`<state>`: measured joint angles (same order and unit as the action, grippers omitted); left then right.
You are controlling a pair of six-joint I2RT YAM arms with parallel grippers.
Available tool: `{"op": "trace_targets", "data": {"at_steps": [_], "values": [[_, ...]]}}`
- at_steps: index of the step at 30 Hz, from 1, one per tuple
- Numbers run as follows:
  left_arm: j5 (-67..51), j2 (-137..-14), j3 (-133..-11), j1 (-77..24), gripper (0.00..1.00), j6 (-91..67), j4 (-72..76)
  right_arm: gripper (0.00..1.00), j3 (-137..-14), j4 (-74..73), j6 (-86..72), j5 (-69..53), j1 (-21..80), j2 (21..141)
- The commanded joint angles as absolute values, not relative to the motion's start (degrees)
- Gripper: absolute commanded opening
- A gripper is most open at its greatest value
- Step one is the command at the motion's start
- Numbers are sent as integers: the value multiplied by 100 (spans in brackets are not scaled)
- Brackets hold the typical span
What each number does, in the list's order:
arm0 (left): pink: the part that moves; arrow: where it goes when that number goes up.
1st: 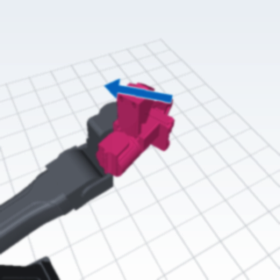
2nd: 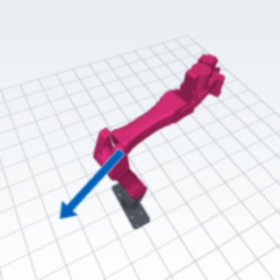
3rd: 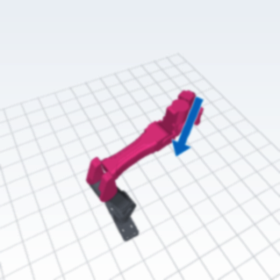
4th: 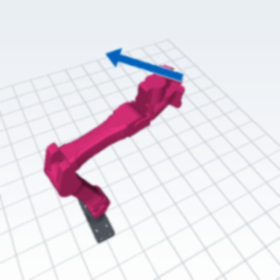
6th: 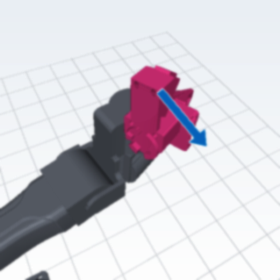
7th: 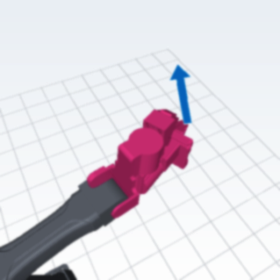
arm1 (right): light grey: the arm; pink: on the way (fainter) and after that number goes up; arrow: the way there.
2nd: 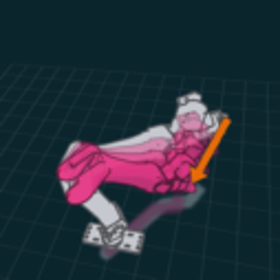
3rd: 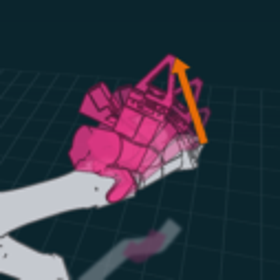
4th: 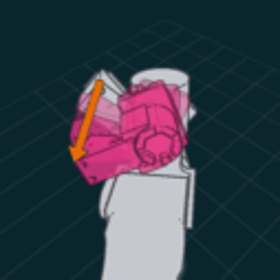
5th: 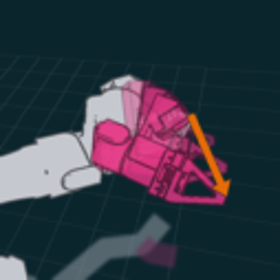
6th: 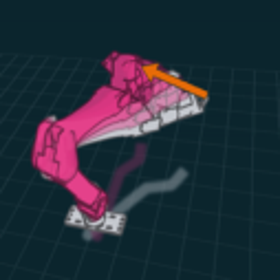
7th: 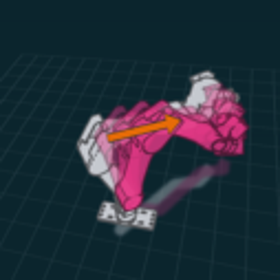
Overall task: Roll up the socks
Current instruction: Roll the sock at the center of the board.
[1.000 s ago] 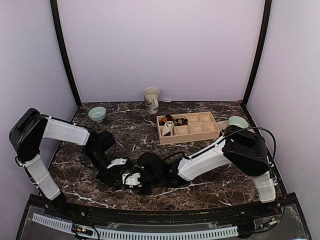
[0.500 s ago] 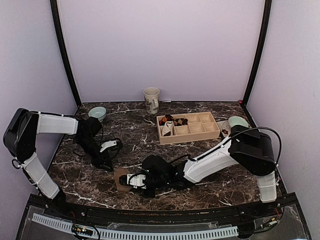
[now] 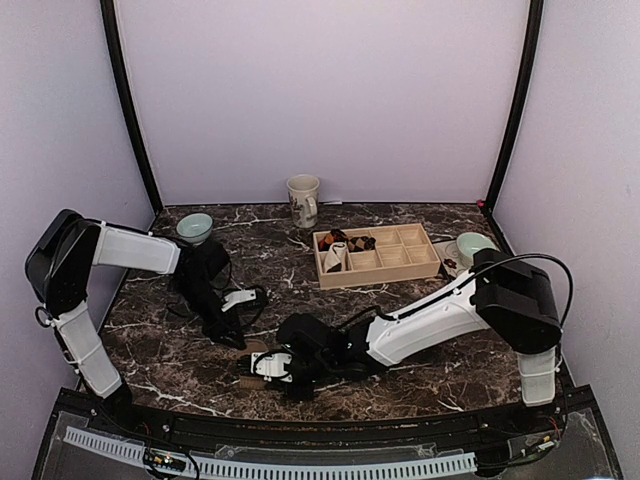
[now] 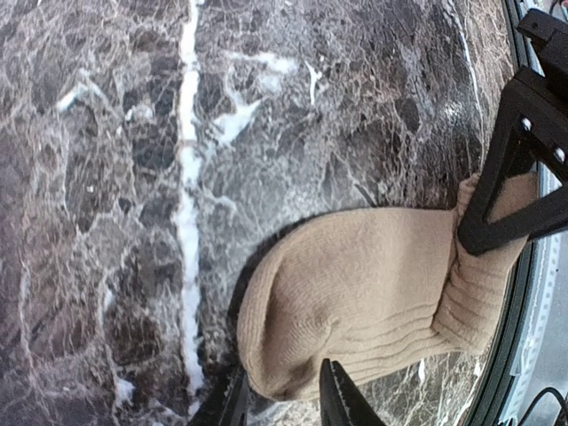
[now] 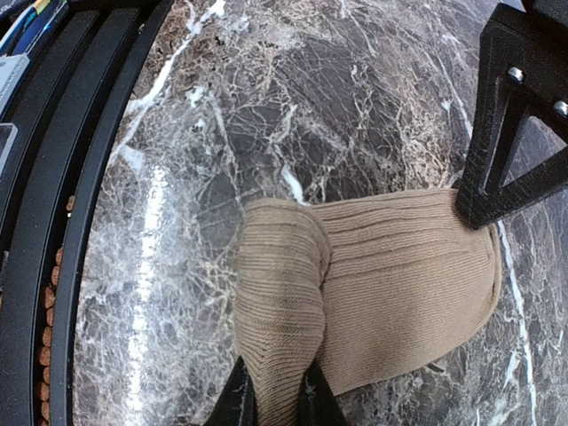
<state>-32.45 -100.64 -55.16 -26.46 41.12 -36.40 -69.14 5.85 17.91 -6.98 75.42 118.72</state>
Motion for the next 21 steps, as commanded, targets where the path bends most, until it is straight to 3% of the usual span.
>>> {"op": "trace_targets", "data": {"at_steps": [1, 11, 21], "values": [[-2786, -10327, -5596, -2853, 31, 4020, -3472, 2, -7034, -473, 1738, -560, 7658, 12192], [-2860, -10909, -6228, -3653, 31, 3999, -3555, 2, -6455, -726, 1109, -575, 7840, 11850], [-2962, -10536, -6164, -3246, 33, 4213, -3594, 1, -7307, -1276, 722, -1483, 7720, 12599]]}}
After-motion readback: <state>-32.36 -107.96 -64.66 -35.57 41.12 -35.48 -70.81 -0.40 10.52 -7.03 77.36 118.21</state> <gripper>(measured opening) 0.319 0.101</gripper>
